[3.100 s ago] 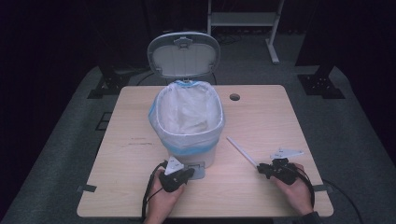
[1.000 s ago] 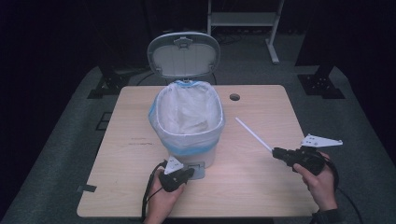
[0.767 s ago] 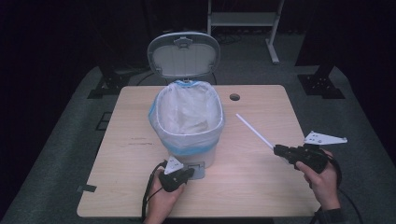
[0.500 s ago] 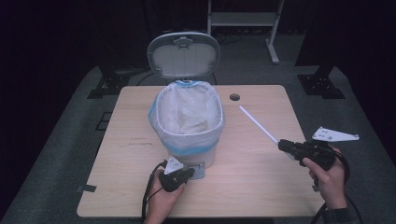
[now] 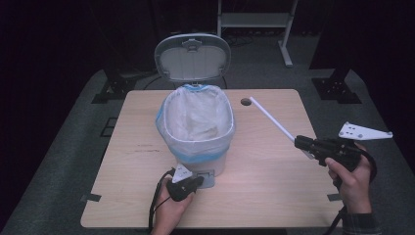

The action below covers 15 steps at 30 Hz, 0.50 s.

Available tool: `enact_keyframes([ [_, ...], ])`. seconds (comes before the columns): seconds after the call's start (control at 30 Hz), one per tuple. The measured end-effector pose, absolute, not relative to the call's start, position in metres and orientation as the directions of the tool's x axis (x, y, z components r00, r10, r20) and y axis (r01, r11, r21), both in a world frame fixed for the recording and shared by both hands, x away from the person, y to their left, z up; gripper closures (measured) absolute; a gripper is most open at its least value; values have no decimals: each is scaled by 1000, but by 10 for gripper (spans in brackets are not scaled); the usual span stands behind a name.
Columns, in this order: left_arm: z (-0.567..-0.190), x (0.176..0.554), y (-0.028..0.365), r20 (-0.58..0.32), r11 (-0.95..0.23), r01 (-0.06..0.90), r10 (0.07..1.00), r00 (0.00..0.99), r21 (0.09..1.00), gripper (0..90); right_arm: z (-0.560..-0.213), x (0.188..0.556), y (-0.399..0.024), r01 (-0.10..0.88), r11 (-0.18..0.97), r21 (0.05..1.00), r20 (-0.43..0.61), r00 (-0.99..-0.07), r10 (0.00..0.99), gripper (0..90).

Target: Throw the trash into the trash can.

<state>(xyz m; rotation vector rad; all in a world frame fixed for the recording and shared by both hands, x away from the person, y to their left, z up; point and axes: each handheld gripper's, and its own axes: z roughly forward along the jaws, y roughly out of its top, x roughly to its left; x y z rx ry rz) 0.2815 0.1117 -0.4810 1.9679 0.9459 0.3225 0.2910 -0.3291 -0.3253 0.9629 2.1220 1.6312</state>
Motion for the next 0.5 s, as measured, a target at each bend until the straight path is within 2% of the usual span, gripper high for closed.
enact_keyframes([
  [0.5, -481, 281, 112, -135, -304, 492, 727, 673, 816, 900, -290, 305, -316, 277, 152, 949, 149, -816, 559, 797],
])
